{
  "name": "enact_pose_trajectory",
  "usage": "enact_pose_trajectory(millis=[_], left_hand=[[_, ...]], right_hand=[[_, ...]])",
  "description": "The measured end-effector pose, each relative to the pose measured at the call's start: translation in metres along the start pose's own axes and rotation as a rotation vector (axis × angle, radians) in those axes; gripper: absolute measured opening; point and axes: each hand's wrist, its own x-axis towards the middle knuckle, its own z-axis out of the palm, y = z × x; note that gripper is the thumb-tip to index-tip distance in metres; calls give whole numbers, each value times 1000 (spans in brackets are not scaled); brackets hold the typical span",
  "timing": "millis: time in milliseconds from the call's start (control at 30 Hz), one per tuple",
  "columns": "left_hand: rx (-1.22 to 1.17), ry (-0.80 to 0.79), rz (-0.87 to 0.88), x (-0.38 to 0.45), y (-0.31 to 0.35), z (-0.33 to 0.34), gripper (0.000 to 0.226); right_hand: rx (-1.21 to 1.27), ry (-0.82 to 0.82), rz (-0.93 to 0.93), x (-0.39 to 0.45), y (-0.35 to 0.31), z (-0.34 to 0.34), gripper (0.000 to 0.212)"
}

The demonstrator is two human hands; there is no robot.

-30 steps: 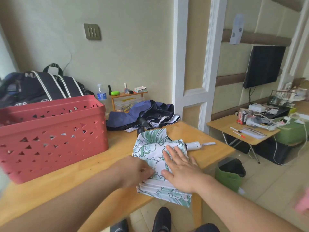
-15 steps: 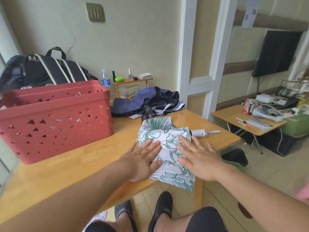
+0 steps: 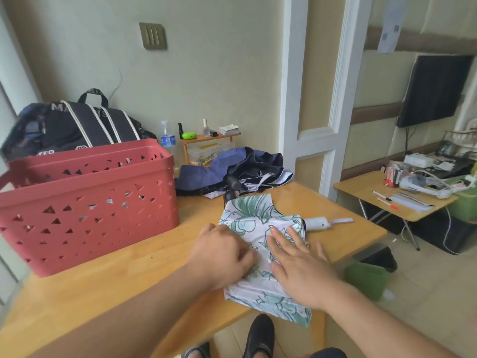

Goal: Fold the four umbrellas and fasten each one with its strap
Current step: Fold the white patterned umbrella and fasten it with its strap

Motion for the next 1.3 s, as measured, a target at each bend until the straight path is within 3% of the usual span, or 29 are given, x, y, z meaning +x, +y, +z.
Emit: enact_pose_trajectory(millis=[133,200,267,333,400,500,767,933,1067,1167,1300], left_hand=[[-383,85,-500,62,-33,1,31],[-567,-8,-647,86,-38,0,41],[-866,-101,-731,101,-35,-3,28],[-980,-44,-729,111,-32,-5,30],[-982,48,-681,116,-34,-1,63],[-1031,158,-634,117,-28,-1,75],[-1119,268,-516,93,-27,-23,48],[-1274,373,-529,68,-23,-28,15],[-1315,455,-531,45,-5,-19,9],[-1300,476,-510,27,5,-10,10],[-1313,464,-499,3,13,9,19]], right_hand=[[-13,-6,-21,3,1,0,58],[-13,-4,-23,2,2,1,58],[-7,10,-25,3,2,3,58],[-16,30,-24,4,3,4,60],[-13,38,-23,4,3,6,60],[1,46,-26,3,3,5,60],[34,111,-51,-2,5,7,62],[65,136,-65,-4,4,4,61],[96,194,-96,-7,3,1,60],[152,322,-101,-6,6,5,57],[280,737,-170,-7,8,10,39]])
